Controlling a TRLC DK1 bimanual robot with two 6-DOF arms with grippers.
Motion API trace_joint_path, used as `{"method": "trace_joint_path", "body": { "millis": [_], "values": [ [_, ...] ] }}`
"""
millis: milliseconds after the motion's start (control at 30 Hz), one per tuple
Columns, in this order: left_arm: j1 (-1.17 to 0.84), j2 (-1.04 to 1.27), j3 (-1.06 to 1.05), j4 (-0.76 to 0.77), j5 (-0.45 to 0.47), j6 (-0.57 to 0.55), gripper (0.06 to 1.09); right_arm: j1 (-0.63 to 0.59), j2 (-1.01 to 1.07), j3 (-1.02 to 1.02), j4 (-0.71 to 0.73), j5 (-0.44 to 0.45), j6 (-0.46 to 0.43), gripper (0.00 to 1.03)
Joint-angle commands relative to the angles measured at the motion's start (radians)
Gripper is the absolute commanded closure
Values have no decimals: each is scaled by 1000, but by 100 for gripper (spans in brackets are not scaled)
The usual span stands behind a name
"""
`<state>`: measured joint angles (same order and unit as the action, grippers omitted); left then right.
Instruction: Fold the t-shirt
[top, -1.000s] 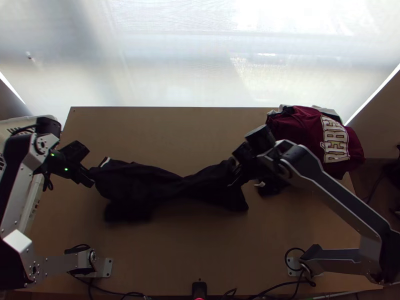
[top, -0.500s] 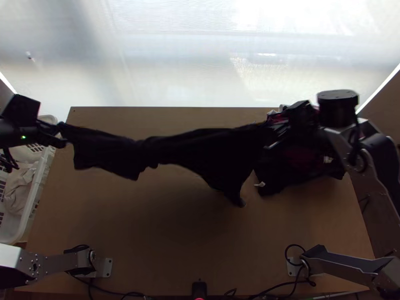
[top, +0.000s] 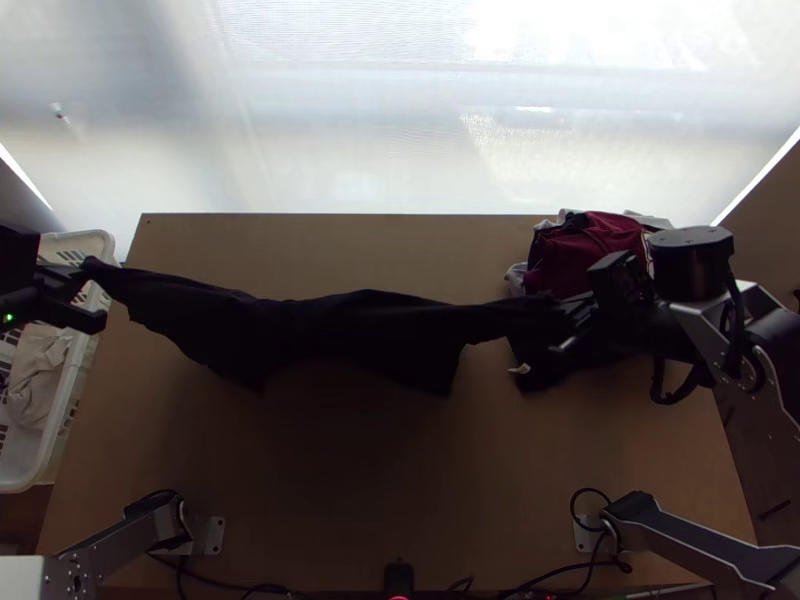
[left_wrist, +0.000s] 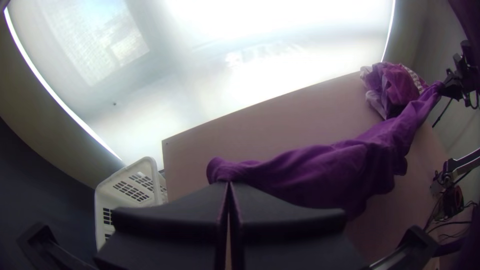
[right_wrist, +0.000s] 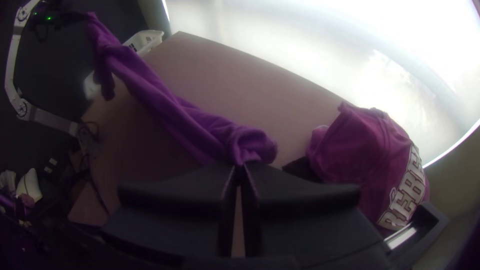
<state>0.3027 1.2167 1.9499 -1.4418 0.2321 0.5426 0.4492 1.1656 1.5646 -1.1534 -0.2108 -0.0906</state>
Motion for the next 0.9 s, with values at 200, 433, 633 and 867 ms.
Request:
{"method": "trace_joint_path", "body": {
  "millis": [200, 433, 633, 867],
  "values": [
    [-39, -98, -124, 31, 3, 11, 105, 121, -132, -152, -160, -65, -32, 100],
    [-66, 9, -74, 130, 3, -13, 105, 313, -101, -238, -212, -185, -47, 100],
    [-224, 145, -26, 239, 3, -139, 105, 375, 36, -472, -192, -368, -146, 100],
    [-659, 395, 69, 319, -27, -282, 104, 574, 287, -448, -20, -371, -167, 100]
  ]
}}
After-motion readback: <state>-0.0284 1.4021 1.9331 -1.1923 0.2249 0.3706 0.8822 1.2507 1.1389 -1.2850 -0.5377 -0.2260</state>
